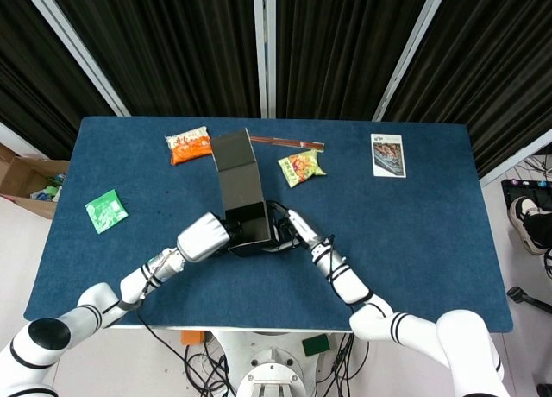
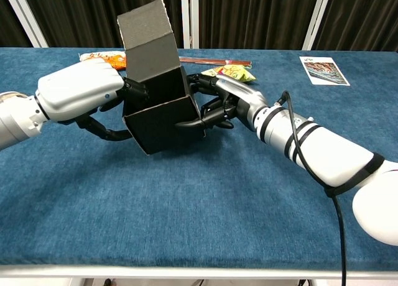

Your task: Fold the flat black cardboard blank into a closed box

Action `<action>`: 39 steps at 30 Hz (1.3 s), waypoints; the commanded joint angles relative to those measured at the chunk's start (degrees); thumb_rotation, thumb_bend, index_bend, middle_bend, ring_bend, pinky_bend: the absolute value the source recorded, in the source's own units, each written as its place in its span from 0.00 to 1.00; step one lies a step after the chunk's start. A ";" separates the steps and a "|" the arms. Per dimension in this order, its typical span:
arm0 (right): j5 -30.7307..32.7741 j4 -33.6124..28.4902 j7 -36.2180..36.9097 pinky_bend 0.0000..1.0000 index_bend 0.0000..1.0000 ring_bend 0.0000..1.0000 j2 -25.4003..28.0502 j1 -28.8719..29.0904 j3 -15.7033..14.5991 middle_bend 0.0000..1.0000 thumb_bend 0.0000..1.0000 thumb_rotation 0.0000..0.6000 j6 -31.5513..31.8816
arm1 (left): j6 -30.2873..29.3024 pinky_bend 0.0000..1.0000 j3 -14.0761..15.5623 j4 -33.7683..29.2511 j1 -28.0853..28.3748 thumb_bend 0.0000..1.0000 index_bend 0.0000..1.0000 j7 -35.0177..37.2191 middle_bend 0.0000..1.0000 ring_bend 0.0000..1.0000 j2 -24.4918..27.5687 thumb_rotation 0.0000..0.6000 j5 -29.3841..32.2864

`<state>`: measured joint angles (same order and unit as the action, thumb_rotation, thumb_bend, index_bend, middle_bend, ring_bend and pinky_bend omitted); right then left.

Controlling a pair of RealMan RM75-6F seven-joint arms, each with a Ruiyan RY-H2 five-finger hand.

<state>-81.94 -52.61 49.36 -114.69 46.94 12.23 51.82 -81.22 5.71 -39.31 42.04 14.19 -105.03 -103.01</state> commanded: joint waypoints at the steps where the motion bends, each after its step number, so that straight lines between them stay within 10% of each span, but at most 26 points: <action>1: 0.15 0.40 0.07 1.00 0.36 0.72 -0.18 0.06 0.12 0.45 0.33 1.00 -0.04 | -0.47 0.88 -0.19 -0.37 -0.29 0.18 0.55 -0.47 0.42 0.64 0.31 1.00 0.19; 39: 3.00 4.72 -1.43 1.00 0.37 0.71 -2.72 1.50 2.90 0.42 0.33 1.00 -1.29 | -2.88 0.85 -3.43 -3.70 -5.02 0.03 0.12 -1.08 0.12 0.55 2.04 1.00 4.52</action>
<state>-79.03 -47.97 48.02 -117.35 48.36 15.03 50.60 -83.98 2.48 -42.84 37.18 12.89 -103.04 -98.70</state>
